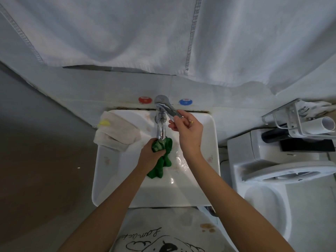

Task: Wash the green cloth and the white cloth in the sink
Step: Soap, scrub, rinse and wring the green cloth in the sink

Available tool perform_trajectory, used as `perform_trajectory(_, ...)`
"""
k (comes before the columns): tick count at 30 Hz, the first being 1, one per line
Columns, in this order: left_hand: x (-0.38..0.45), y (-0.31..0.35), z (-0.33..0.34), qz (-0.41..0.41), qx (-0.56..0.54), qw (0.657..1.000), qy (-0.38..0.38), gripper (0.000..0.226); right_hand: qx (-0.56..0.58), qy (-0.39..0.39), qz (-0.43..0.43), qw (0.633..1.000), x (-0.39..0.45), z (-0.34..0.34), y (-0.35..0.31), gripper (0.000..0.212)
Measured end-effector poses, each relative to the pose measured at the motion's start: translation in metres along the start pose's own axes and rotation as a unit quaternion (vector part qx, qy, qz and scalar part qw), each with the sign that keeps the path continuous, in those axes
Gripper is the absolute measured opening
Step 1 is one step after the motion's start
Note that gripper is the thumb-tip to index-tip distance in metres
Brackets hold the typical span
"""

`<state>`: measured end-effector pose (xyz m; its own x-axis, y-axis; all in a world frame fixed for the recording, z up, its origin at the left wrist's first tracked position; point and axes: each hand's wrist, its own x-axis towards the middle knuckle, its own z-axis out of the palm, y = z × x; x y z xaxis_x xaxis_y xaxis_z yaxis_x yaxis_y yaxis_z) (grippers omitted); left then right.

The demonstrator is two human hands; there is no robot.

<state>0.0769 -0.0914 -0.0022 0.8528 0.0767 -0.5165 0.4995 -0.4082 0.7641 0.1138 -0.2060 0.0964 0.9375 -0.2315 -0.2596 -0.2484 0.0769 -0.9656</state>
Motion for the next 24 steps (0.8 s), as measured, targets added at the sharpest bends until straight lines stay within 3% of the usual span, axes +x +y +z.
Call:
perform_trajectory(5,-0.004,0.001,0.000,0.011,-0.017,1.000,0.003,0.037,0.004,-0.005,0.000,1.000,0.003,-0.007,0.013,0.019)
perform_trajectory(9,-0.010,-0.003,-0.002,0.016,-0.034,0.999,0.004,0.039,-0.054,0.003,0.014,0.998,0.004,-0.022,0.041,0.030)
perform_trajectory(13,-0.017,-0.008,-0.005,0.013,-0.064,0.998,-0.001,0.037,-0.156,0.073,-0.037,0.984,0.001,-0.042,0.076,0.039)
perform_trajectory(16,-0.021,-0.011,-0.004,0.010,-0.070,0.997,-0.002,0.038,-0.249,0.131,-0.044,0.959,0.007,-0.057,0.099,0.063)
perform_trajectory(20,-0.025,-0.015,-0.004,0.013,-0.074,0.997,-0.004,0.039,-0.284,0.087,-0.004,0.955,0.031,-0.065,0.118,0.084)
perform_trajectory(24,-0.027,-0.018,-0.005,0.017,-0.073,0.997,-0.006,0.040,-0.266,0.048,0.026,0.962,0.050,-0.065,0.130,0.074)
